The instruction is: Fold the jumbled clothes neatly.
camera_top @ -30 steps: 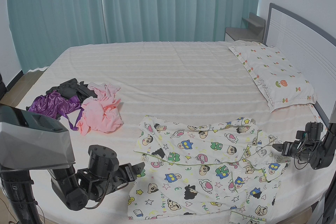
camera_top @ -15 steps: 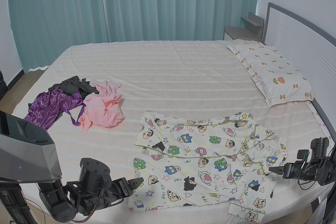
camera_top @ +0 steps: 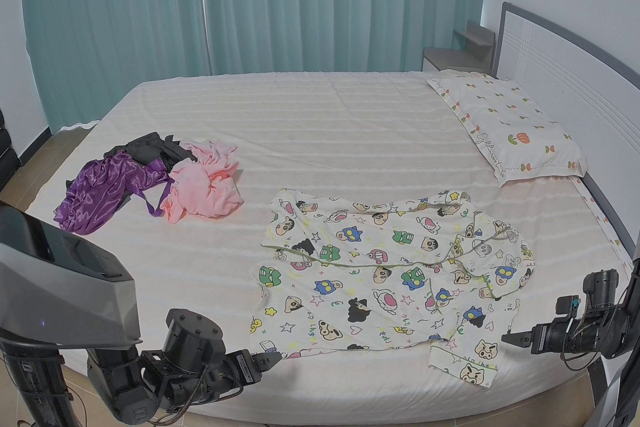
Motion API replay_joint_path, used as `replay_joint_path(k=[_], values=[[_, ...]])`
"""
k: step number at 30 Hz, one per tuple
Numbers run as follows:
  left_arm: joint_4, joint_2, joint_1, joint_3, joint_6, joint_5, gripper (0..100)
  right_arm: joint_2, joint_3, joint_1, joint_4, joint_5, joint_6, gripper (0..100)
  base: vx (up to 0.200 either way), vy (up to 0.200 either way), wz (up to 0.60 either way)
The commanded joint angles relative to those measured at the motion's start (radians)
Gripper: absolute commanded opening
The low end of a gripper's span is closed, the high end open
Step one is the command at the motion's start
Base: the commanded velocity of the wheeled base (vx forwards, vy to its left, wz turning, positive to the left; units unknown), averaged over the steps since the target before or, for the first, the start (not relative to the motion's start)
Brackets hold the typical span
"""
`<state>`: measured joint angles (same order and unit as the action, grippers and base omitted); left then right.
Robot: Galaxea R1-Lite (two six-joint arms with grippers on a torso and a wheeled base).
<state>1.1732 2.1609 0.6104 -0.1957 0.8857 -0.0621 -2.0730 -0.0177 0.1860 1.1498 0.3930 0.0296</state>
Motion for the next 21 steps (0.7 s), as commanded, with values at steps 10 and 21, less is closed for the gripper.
replay_joint_path(k=[10, 21], values=[[-0.001, 0.188, -0.041, -0.251, 0.029, -0.09, 100, -0.022, 0.018, -0.034, 0.002, 0.0, 0.0, 100, 0.0, 0.0, 0.0], [0.0, 0.249, -0.02, -0.284, -0.105, -0.14, 0, -0.036, 0.018, -0.077, 0.004, -0.036, 0.0, 100, 0.0, 0.0, 0.0]])
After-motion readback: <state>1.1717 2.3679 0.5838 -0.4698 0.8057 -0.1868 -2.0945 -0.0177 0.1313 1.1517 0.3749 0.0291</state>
